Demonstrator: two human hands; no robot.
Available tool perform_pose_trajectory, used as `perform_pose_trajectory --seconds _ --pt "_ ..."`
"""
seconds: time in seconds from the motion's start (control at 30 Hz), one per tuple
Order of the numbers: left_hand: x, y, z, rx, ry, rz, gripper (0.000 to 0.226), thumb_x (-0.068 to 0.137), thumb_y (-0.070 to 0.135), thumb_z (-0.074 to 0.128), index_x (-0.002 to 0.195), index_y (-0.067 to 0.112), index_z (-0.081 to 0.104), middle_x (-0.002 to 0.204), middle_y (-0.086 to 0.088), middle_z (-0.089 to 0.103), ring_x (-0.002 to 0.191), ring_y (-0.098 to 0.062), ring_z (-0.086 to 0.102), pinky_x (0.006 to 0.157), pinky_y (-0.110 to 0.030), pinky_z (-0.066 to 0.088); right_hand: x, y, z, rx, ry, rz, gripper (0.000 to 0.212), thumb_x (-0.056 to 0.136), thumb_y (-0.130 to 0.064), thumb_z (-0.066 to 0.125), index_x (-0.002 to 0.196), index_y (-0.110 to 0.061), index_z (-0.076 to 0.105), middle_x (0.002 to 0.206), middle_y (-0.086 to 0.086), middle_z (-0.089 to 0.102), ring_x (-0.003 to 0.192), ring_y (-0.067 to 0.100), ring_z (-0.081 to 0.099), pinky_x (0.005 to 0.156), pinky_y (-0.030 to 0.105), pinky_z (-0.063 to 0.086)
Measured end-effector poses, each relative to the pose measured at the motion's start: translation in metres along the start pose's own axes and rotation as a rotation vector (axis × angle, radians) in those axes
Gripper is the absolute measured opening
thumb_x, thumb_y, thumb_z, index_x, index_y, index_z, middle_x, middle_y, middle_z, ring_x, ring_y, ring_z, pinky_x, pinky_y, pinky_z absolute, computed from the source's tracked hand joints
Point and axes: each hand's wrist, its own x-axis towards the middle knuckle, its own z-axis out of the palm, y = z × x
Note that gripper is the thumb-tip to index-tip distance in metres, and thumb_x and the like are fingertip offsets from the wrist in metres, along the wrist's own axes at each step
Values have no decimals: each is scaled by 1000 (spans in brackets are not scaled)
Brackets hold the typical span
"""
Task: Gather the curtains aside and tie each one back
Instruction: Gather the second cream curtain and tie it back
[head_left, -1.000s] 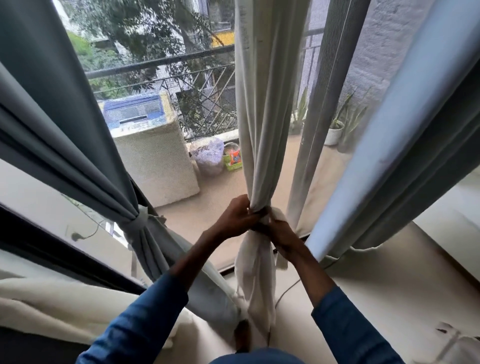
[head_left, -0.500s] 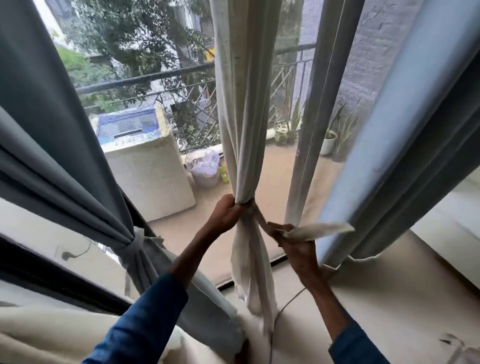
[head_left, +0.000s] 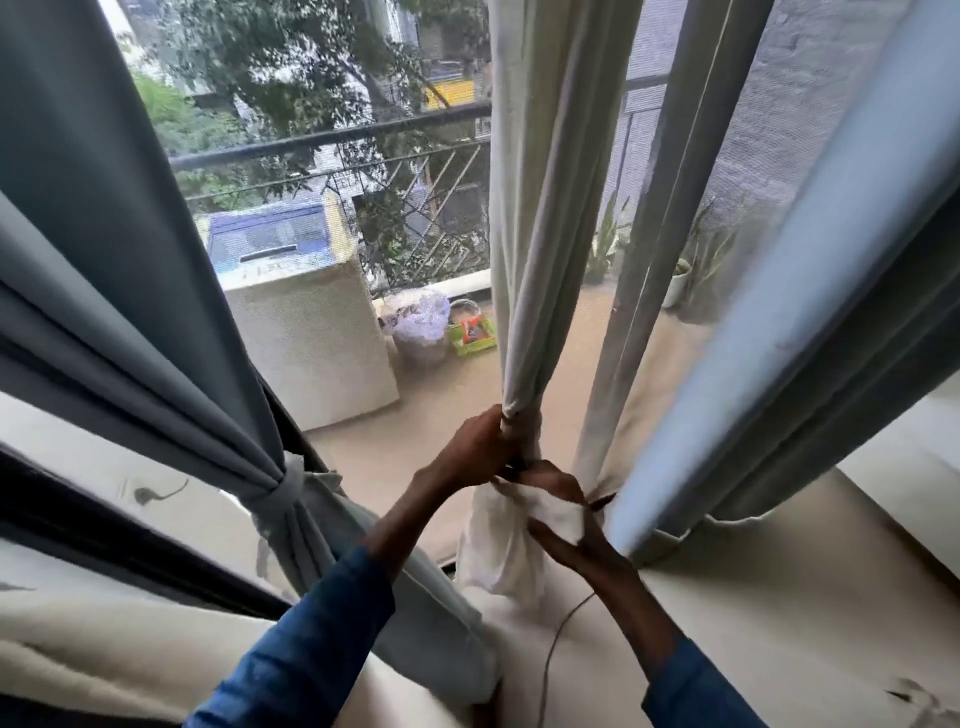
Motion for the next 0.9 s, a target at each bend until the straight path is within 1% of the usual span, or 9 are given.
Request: perform_pose_trajectory --seconds 0.1,0.2,0.3,0.37,0.5,0.6,0.73,0.83,0.9 --pt "3 -11 -13 -19 13 21 34 86 -6 53 118 2 62 100 -17 74 86 -32 71 75 -46 57 -3 -5 -9 -10 132 3 34 85 -15 61 114 -23 77 111 -13 76 102 -5 69 86 25 58" --pt "8 -26 -21 -27 -60 52 47 76 -17 49 112 8 64 83 -8 74 64 -19 66 66 -43 60 19 9 -20 14 332 109 39 83 0 70 115 -23 74 110 -14 76 99 3 70 78 37 60" --pt "12 -32 -31 -55 -180 115 60 81 -19 45 102 35 62 79 -4 72 56 -18 60 57 -38 54 46 10 -27 -24 216 125 66 79 -6 83 138 -14 54 134 -14 61 118 3 59 87 26 51" --pt "15 -34 -36 -22 -250 196 61 86 -16 44 99 41 63 81 -4 74 54 -16 61 56 -37 53 66 9 -22 -21 90 136 59 81 -2 80 135 -9 57 128 -13 59 115 5 59 85 28 50" --pt "21 -50 -55 89 -270 301 41 88 -16 41 109 10 65 87 2 77 64 -8 69 59 -17 50 84 12 -7 21 15 116 39 79 -4 70 112 -25 62 99 -3 74 93 20 70 73 37 53" --pt "25 -67 -75 36 -124 279 22 101 2 48 106 10 67 87 -1 77 75 -9 71 66 -23 54 85 20 -4 26 33 142 44 81 -4 71 110 -35 60 93 -19 74 85 1 68 72 24 52" --pt "40 -70 -81 137 18 312 13 94 8 61 89 15 71 80 7 71 74 1 63 68 -27 47 87 22 -1 119 -118 195 41 81 9 77 100 -26 66 86 -23 75 79 -8 65 73 16 53" --pt "53 -55 -59 189 30 315 19 82 6 68 101 3 68 103 -15 69 94 -26 62 80 -37 50 82 24 8 266 -155 262 34 82 16 73 105 -9 70 92 -9 77 82 -4 68 78 15 55" --pt "58 -45 -44 218 35 388 33 82 12 73 113 2 66 119 -20 63 109 -30 57 89 -39 47 76 26 6 342 -133 300 32 82 11 75 112 2 70 103 11 75 88 4 69 82 19 56"
